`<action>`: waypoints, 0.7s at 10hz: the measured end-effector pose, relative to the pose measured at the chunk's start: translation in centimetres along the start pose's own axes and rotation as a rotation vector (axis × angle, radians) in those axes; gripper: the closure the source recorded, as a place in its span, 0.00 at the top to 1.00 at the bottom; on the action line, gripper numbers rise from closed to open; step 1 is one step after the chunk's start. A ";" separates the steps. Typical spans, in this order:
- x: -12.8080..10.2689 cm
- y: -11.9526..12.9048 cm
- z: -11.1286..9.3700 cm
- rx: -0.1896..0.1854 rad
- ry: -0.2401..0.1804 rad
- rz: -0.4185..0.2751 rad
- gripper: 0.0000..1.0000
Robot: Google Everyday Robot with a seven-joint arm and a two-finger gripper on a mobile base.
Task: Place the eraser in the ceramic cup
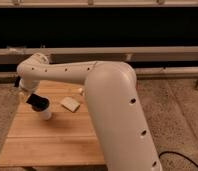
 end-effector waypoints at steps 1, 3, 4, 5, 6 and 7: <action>0.0 0.0 0.0 0.001 -0.001 -0.001 0.42; 0.1 -0.1 0.0 0.001 0.000 -0.001 0.42; 0.2 -0.1 0.0 0.002 0.000 -0.001 0.42; 0.2 -0.1 0.0 0.003 -0.001 -0.002 0.42; 0.2 -0.2 0.0 0.004 -0.001 -0.002 0.42; 0.3 -0.2 0.0 0.005 -0.001 -0.003 0.44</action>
